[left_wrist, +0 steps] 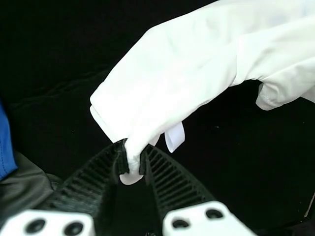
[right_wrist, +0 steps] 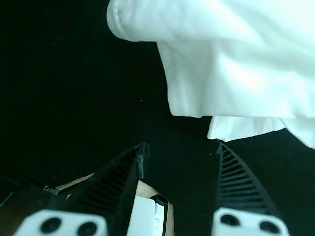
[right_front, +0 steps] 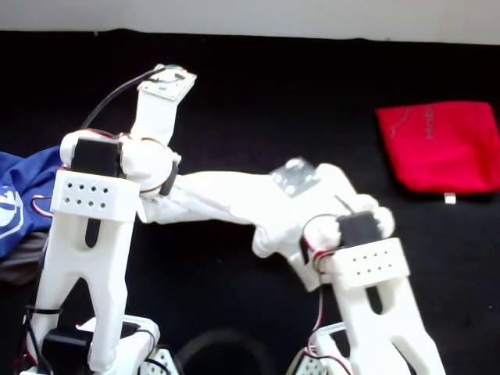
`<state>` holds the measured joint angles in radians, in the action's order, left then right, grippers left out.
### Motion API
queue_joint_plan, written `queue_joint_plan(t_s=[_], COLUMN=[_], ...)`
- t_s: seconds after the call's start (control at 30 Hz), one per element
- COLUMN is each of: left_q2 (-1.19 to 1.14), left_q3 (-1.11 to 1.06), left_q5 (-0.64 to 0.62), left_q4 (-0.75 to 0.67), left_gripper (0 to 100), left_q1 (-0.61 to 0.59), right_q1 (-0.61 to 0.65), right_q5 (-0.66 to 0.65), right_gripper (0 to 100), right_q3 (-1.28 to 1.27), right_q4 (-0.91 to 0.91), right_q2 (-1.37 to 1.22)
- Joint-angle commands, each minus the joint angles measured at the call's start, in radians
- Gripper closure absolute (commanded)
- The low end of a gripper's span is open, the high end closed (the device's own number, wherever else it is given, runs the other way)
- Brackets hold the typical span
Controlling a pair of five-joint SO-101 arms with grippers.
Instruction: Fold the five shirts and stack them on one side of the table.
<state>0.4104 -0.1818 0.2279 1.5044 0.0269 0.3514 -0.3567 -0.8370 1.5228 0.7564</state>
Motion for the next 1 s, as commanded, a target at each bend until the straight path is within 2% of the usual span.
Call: queue_joint_plan(t_s=[0.0, 0.37, 0.57, 0.73, 0.8, 0.97], left_q2=[0.027, 0.027, 0.035, 0.035, 0.035, 0.035], left_q3=[0.005, 0.004, 0.004, 0.004, 0.004, 0.004], left_q5=[-0.006, -0.006, -0.006, -0.006, -0.006, -0.006], left_q4=[-0.012, -0.006, -0.006, -0.005, -0.005, -0.005], left_gripper=[99, 99, 99, 99, 99, 99], left_q1=[0.007, 0.007, 0.005, 0.005, 0.005, 0.005], right_q1=[0.028, 0.028, 0.015, -0.082, -0.122, -0.177], right_q5=[-0.011, -0.011, -0.009, -0.009, -0.009, -0.009], right_gripper=[78.5, 78.3, 78.3, 78.7, 82.1, 99.7], right_q3=[-0.12, -0.343, -0.317, -0.206, -0.171, -0.117], right_q4=[-0.108, -0.461, -0.556, -0.573, -0.573, -0.572], right_q2=[0.007, -0.008, -0.214, -0.374, -0.407, -0.424])
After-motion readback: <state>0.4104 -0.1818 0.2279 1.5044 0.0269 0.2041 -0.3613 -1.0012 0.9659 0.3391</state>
